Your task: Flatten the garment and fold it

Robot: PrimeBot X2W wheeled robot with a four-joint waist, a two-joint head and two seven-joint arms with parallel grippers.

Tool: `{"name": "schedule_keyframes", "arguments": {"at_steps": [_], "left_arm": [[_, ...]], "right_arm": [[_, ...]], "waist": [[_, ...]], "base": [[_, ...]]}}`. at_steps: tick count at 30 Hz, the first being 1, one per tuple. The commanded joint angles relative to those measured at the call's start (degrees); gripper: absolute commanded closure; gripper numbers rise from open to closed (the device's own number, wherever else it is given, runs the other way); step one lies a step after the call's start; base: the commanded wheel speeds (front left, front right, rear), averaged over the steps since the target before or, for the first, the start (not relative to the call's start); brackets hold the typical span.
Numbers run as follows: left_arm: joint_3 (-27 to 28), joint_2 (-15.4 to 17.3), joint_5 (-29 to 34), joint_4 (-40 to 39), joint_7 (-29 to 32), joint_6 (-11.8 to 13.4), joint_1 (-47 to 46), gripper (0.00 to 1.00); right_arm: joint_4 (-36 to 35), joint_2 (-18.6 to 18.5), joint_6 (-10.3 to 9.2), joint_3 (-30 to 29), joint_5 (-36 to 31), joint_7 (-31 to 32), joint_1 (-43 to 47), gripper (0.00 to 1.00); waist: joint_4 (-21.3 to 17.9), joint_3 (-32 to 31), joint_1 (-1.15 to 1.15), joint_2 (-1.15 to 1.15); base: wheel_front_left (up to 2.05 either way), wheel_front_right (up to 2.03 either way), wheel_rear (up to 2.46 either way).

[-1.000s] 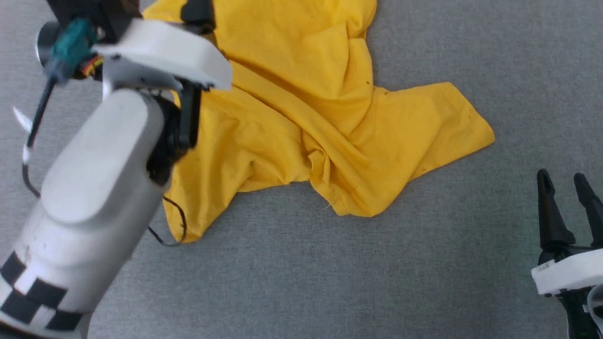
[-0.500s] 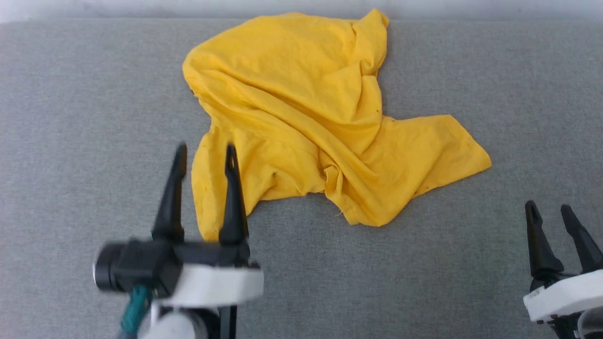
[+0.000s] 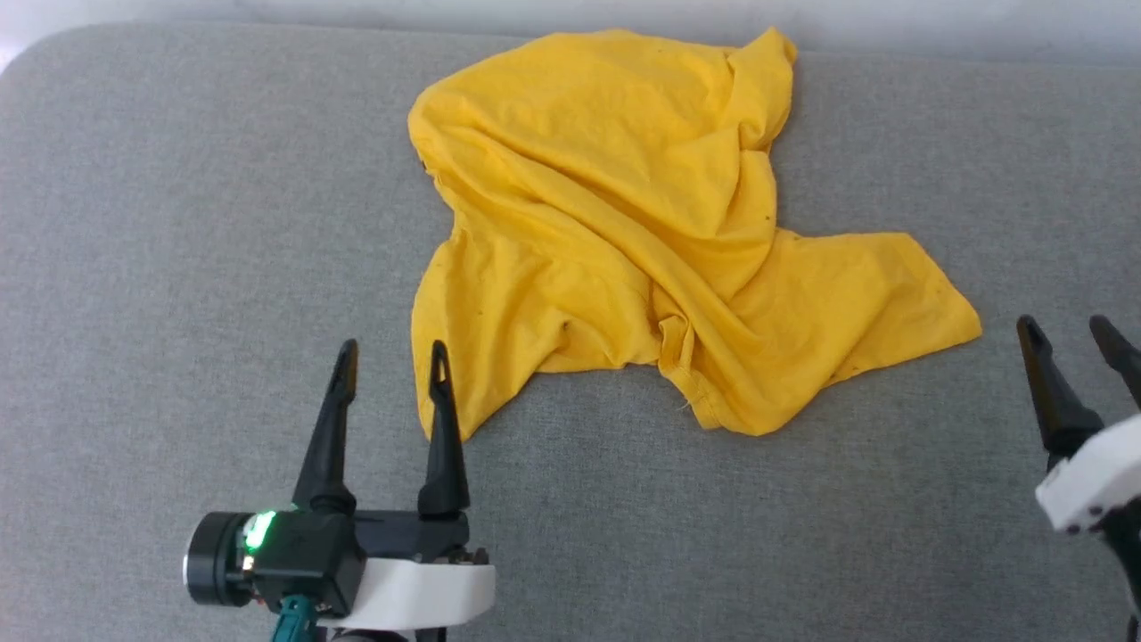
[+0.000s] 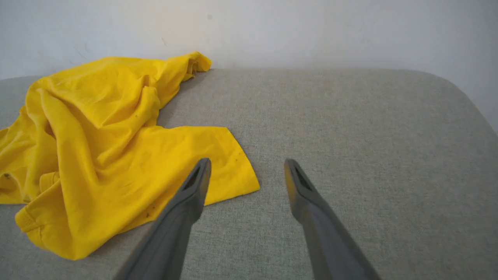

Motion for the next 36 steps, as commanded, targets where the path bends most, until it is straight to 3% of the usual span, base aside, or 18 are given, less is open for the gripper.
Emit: {"name": "schedule_keyframes", "arguments": {"at_steps": [1, 8, 19, 23, 24, 25, 27, 32, 36], "left_arm": [[0.2, -0.6, 0.4, 0.2, -0.3, -0.5, -0.7, 0.00], [0.3, -5.0, 2.0, 2.6, -0.3, -3.9, -2.5, 0.00], [2.2, -9.1, 4.1, 4.5, -0.3, -7.5, -2.0, 0.00], [3.0, -10.1, 4.5, 4.9, -0.3, -8.8, -1.8, 0.00], [3.3, -10.4, 4.5, 5.0, -0.3, -9.0, -1.7, 0.00], [3.6, -10.6, 4.5, 5.0, -0.3, -9.3, -1.6, 0.00], [4.1, -11.0, 4.6, 5.1, -0.3, -9.9, -1.4, 0.00], [5.6, -11.9, 4.5, 5.5, -0.3, -11.2, -0.5, 0.00], [6.4, -12.1, 4.9, 6.1, -0.3, -12.5, -0.1, 0.00]], "right_arm": [[0.7, -0.7, -0.04, 0.3, 0.6, 1.4, -1.2, 0.00], [7.5, -7.7, -0.04, 1.5, 2.1, 12.7, -7.7, 0.00], [14.3, -11.6, -0.04, 4.8, 2.8, 13.8, -11.1, 0.00], [16.8, -12.4, -0.04, 7.1, 4.0, 17.6, -10.5, 0.00], [17.4, -12.5, -0.04, 7.3, 4.6, 19.0, -10.3, 0.04], [17.8, -12.5, -0.04, 7.2, 4.9, 20.0, -10.1, 0.54], [18.1, -13.0, -0.04, 7.4, 4.5, 20.7, -9.9, 1.00], [17.9, -11.7, -0.04, 6.5, 4.1, 19.0, -9.9, 1.00], [17.1, -11.0, -0.04, 6.7, 3.3, 14.1, -11.1, 1.00]], "waist": [[0.3, 1.4, 0.00, 0.00], [2.9, 4.7, 0.00, 0.00], [6.0, 6.8, 0.00, 0.00], [6.5, 6.7, 0.00, 0.00], [6.6, 6.6, 0.00, 0.00], [6.6, 6.5, 0.00, 0.00], [6.6, 6.3, 0.00, 0.00], [6.0, 5.1, 0.00, 0.00], [4.7, 3.6, 0.00, 0.00]], "base": [[0.00, 0.00, 0.00], [0.00, 0.00, 0.00], [0.00, 0.00, 0.00], [0.00, 0.00, 0.00], [0.00, 0.00, 0.00], [0.00, 0.00, 0.00], [0.00, 0.00, 0.00], [0.00, 0.00, 0.00], [0.00, 0.00, 0.00]]}}
